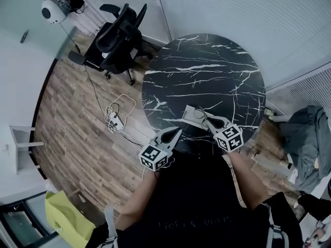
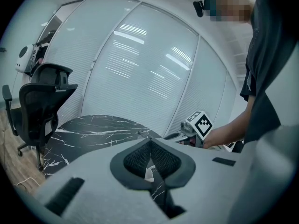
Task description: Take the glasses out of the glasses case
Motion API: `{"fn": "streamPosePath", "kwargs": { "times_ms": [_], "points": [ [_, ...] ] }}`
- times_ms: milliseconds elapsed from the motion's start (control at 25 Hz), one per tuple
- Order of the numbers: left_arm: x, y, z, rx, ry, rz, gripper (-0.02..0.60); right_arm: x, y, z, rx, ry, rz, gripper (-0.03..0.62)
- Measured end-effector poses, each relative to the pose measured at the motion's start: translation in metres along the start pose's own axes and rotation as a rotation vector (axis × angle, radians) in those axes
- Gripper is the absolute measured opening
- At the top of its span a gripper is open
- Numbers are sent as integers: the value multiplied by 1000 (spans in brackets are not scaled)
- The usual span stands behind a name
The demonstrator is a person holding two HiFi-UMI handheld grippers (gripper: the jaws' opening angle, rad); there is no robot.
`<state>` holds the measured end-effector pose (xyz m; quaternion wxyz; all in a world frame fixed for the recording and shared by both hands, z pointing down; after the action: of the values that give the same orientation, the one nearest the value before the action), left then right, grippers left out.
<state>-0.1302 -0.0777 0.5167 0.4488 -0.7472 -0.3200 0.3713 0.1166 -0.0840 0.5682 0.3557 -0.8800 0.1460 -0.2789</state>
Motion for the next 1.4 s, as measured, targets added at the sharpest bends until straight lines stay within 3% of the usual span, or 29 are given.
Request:
{"fn": "streamPosePath", "kwargs": {
  "times_ms": [800,1400],
  "points": [
    [6,12,-1,65,-11,27,20,-15,34,63,247,145,-224,35],
    [10,27,-2,122,-8,43,20,-25,43,106,381,246,-286,35]
  ]
}}
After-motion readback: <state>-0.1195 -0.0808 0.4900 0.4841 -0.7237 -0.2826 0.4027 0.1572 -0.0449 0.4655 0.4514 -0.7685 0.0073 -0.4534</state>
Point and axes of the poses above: the fingertips, and each gripper's own axes: z backward along the fingers, x to its right, y out of its top, the point moved 9 cm from there along z, backward along the fingers, and after that the axes turned 6 degrees about -z, right-handed, at the moved point
